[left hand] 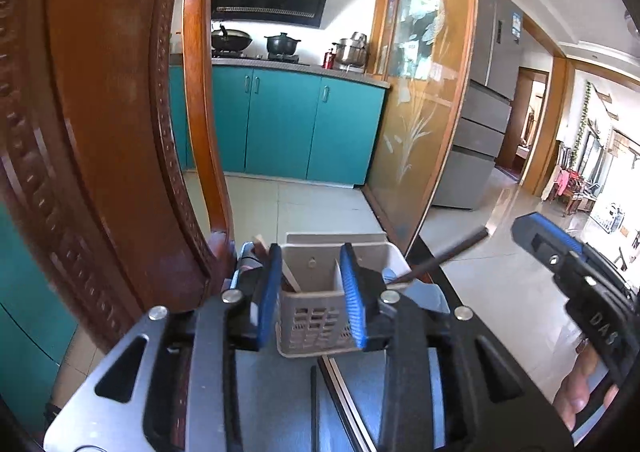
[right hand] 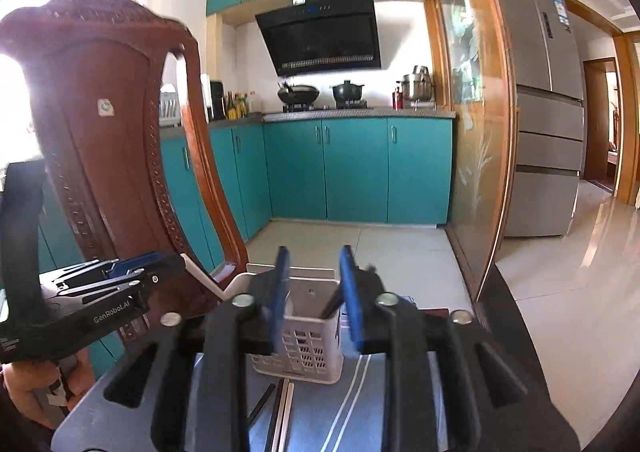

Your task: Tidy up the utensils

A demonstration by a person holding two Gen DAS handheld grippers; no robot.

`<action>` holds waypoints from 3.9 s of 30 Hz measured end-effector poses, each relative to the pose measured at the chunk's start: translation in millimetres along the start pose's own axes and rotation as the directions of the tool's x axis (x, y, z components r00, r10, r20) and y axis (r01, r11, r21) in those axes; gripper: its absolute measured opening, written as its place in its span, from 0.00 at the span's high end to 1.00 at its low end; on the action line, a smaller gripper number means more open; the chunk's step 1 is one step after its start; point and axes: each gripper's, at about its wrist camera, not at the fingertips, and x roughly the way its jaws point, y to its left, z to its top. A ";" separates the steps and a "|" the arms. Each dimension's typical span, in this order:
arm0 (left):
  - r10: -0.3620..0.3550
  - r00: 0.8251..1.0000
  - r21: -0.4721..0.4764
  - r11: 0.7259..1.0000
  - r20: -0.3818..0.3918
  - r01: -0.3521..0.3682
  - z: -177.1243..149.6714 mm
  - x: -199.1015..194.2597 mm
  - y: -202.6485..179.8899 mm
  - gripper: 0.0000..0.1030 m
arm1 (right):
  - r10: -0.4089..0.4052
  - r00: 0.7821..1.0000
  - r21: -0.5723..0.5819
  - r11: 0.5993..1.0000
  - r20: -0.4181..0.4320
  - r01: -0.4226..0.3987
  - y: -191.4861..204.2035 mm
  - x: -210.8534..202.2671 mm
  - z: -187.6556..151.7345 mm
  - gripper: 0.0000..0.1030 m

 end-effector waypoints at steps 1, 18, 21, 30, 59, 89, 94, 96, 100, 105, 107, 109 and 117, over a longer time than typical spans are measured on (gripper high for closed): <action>-0.002 1.000 0.010 1.000 -0.001 0.002 -6.6 -4.7 -1.8 0.66 | 0.010 1.000 0.005 1.000 -0.005 -0.010 -2.8 -5.7 -8.4 0.71; 0.051 0.896 0.045 0.998 -0.442 -0.034 -170.6 42.1 14.0 0.49 | 0.010 0.786 0.054 0.998 -0.618 0.029 2.3 106.1 -161.3 0.68; 0.045 0.891 0.051 0.998 -0.452 -0.024 -176.0 42.3 8.0 0.48 | 0.012 0.760 0.029 1.000 -0.650 0.010 16.0 115.7 -172.8 0.68; 0.037 0.867 0.036 0.999 -0.497 -0.022 -186.7 51.0 11.1 0.47 | -0.006 0.740 -0.002 1.000 -0.673 0.007 22.4 126.1 -188.3 0.68; 0.032 0.839 0.048 0.999 -0.544 -0.007 -197.6 60.5 3.7 0.40 | 0.035 0.726 0.034 0.999 -0.687 -0.016 21.4 125.1 -182.3 0.76; 0.030 0.839 0.056 0.998 -0.543 0.000 -199.5 62.2 0.6 0.35 | -0.051 0.709 0.030 0.994 -0.703 0.101 -11.3 110.9 -180.8 0.88; 0.033 0.839 0.061 0.998 -0.543 0.000 -199.9 62.4 -0.5 0.34 | -0.048 0.716 0.023 0.996 -0.696 0.089 -7.4 111.5 -181.2 0.81; 0.035 0.839 0.064 0.998 -0.543 -0.001 -200.0 62.4 -0.9 0.33 | -0.041 0.718 0.028 0.996 -0.694 0.084 -8.2 111.1 -181.5 0.79; 0.036 0.839 0.065 0.998 -0.543 -0.001 -200.0 62.5 -1.3 0.33 | -0.033 0.719 0.034 0.996 -0.694 0.078 -8.5 110.7 -181.3 0.75; 0.040 0.838 0.071 0.997 -0.544 -0.001 -200.6 62.2 -2.1 0.32 | 0.007 0.732 0.063 0.997 -0.682 0.049 -6.1 110.3 -177.9 0.72; 0.041 0.838 0.075 0.997 -0.544 -0.001 -201.4 63.0 -3.1 0.32 | -0.015 0.725 0.038 0.998 -0.689 0.056 -2.5 113.3 -179.5 0.72; 0.042 0.838 0.076 0.997 -0.543 -0.001 -201.4 62.9 -3.2 0.32 | -0.022 0.725 0.029 0.998 -0.689 0.058 0.1 114.8 -181.9 0.72; 0.045 0.838 0.084 0.996 -0.544 0.000 -202.3 63.4 -4.9 0.30 | -0.039 0.727 0.016 0.997 -0.685 0.069 0.6 112.2 -184.6 0.93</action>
